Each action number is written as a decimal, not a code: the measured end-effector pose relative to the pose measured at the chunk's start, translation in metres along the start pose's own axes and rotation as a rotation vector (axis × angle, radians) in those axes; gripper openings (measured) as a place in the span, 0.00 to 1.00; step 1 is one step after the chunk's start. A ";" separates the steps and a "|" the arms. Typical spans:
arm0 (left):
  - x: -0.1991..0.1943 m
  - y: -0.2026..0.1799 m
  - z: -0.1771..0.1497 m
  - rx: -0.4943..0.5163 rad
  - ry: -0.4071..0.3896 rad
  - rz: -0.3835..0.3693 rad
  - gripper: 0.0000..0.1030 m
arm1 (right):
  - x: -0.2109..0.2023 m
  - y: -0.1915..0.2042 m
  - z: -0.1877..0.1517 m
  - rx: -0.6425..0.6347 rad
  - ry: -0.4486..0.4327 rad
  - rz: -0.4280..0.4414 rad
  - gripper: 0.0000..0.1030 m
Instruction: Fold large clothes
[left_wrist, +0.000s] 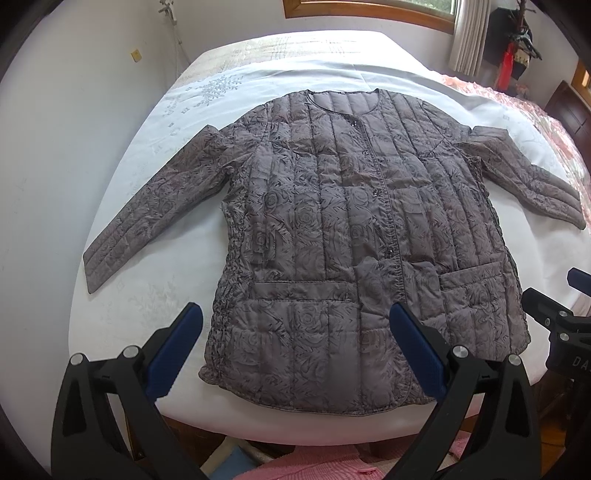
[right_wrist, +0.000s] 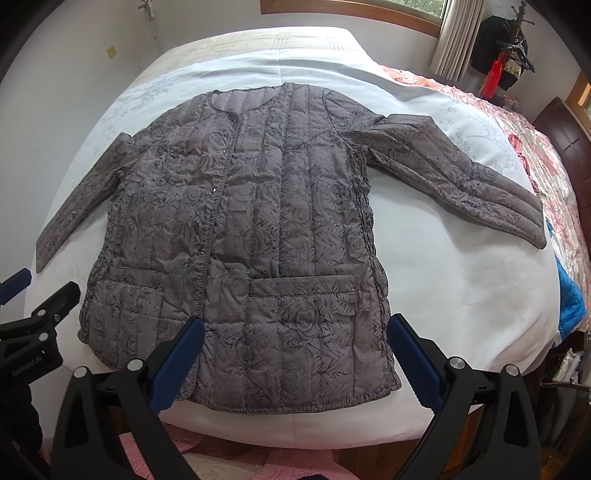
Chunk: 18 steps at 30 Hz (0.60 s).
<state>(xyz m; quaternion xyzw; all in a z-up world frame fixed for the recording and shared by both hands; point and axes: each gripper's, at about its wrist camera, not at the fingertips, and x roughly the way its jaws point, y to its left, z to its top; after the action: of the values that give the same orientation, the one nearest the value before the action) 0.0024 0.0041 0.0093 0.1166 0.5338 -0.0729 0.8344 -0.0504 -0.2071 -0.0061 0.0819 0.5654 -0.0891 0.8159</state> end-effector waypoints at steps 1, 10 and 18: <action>0.000 0.000 -0.001 0.000 -0.001 0.001 0.97 | 0.001 -0.001 0.000 0.000 -0.001 -0.001 0.96; -0.001 -0.001 -0.001 0.003 -0.003 0.002 0.97 | -0.003 0.002 0.001 -0.001 -0.001 -0.001 0.96; -0.001 -0.001 -0.002 0.004 -0.004 0.004 0.97 | -0.003 0.003 0.001 -0.001 -0.003 -0.002 0.96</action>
<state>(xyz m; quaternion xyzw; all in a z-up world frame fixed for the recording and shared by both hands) 0.0004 0.0039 0.0095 0.1189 0.5317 -0.0725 0.8354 -0.0499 -0.2045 -0.0025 0.0807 0.5644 -0.0895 0.8166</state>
